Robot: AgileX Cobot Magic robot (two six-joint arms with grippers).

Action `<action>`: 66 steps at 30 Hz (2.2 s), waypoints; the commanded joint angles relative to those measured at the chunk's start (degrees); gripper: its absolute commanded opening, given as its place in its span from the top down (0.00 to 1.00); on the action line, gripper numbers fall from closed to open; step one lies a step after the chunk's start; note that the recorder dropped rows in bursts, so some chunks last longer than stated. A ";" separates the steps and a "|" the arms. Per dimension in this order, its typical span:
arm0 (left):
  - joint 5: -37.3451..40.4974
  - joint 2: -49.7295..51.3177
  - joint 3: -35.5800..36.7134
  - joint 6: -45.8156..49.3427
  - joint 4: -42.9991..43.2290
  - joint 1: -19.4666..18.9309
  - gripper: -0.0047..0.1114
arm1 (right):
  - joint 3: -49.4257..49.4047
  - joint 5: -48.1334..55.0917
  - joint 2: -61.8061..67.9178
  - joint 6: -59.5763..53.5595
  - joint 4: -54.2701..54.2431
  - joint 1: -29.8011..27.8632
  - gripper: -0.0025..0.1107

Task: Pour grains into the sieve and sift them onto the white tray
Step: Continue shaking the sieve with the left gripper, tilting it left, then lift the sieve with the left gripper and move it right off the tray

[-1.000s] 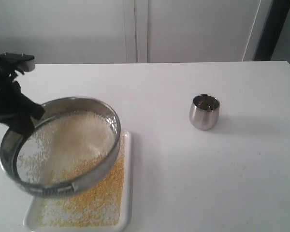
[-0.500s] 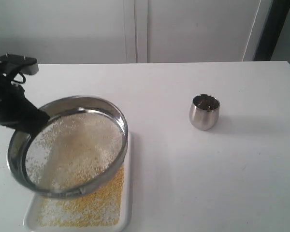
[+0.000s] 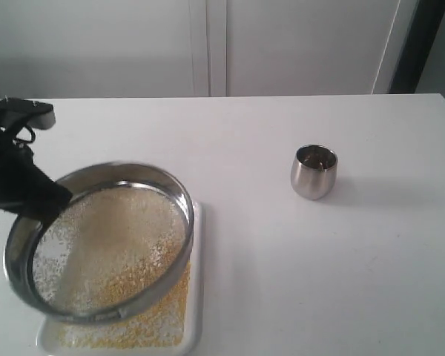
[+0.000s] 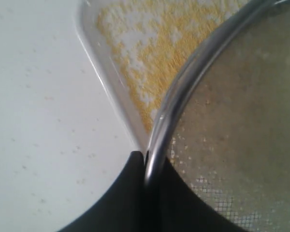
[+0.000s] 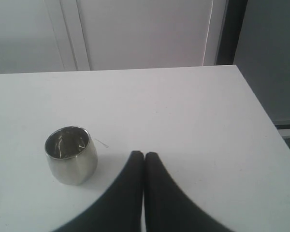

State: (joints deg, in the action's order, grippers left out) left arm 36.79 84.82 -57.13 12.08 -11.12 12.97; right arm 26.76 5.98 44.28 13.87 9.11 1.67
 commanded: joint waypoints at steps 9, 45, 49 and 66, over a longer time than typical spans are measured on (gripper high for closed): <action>-7.09 -1.46 0.18 -1.66 -0.99 -1.18 0.96 | -0.18 0.06 -0.19 0.10 0.15 -0.35 0.98; -2.31 0.52 -3.26 -4.05 2.88 1.31 0.96 | -0.18 0.24 -0.19 0.10 0.15 -0.35 0.98; -1.48 0.91 -4.59 -4.62 3.14 1.31 0.96 | -0.18 0.24 -0.19 0.10 0.15 -0.35 0.98; 3.17 3.00 -5.67 5.71 -1.45 5.73 0.96 | -0.18 0.15 -0.19 0.10 0.15 -0.35 0.98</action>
State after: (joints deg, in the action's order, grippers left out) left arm 34.57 87.03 -62.38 14.24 -14.28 15.13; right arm 26.76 5.98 44.28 13.91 9.11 1.67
